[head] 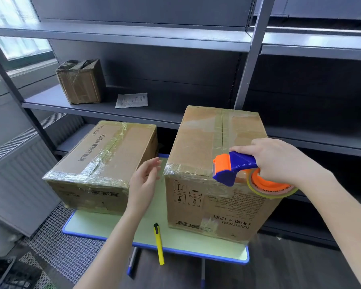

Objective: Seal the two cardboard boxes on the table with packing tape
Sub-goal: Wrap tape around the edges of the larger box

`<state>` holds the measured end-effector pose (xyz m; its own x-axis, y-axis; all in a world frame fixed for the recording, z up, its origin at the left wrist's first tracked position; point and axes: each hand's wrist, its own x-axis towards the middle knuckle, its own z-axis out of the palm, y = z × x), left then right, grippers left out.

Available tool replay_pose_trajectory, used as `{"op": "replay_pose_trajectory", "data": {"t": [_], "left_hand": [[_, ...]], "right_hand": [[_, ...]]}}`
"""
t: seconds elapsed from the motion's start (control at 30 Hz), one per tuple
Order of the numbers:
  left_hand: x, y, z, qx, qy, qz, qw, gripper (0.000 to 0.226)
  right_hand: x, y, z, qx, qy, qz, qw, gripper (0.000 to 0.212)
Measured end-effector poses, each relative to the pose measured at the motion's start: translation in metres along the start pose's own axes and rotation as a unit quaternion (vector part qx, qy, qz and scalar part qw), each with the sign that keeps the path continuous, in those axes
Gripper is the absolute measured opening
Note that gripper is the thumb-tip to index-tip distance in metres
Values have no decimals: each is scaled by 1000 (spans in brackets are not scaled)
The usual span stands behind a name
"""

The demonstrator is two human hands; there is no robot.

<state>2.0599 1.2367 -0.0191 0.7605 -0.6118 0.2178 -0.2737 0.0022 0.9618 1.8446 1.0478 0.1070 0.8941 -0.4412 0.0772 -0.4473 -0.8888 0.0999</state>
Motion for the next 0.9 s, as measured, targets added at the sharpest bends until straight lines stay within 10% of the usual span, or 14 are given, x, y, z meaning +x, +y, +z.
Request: {"op": "replay_pose_trajectory", "data": {"t": [0.33,0.67,0.9], "left_hand": [[-38,1,29,199,-44,125,971,57],[-29,38,29,352,9,266,898,39],[-20,52,47,333,-27,166,928,16]], "right_hand": [[-1,-2,2,-4,7,4,1000,70],[-3,1,0,11,7,1,1000,72],[-5,-1,1,8,12,3,1000,69]]}}
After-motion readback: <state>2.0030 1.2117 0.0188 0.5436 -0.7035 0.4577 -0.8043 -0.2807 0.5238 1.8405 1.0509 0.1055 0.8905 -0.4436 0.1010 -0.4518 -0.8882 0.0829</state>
